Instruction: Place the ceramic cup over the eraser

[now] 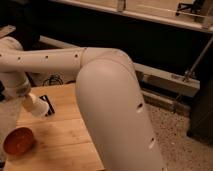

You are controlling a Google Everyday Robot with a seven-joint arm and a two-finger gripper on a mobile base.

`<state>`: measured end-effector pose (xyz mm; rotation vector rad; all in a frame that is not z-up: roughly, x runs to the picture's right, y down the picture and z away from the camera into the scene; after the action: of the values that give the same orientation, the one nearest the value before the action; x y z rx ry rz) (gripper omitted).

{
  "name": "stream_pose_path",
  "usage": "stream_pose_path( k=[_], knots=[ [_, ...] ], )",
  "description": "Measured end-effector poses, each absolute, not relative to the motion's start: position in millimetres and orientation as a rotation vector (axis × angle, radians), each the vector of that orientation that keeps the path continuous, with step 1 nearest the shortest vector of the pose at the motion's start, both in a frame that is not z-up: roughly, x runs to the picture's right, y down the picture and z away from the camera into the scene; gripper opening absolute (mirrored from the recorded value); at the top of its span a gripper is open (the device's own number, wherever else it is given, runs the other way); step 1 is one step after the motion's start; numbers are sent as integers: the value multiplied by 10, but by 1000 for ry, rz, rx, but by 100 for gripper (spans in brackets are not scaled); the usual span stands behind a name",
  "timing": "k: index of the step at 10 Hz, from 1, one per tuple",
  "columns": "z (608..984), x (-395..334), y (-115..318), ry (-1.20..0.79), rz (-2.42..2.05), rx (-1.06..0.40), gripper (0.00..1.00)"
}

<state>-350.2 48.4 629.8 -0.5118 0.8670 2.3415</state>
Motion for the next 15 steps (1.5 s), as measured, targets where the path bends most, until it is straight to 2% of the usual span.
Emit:
stream_pose_path(
  k=[2,4,9,15],
  knots=[
    [6311,-3346,35,832,2480,-642,0],
    [6323,-3183,-140,819,2539,-689,0],
    [6535,-3216,37,902,2534,-724,0],
    [6784,-3498,65,907,2548,-751,0]
  ],
)
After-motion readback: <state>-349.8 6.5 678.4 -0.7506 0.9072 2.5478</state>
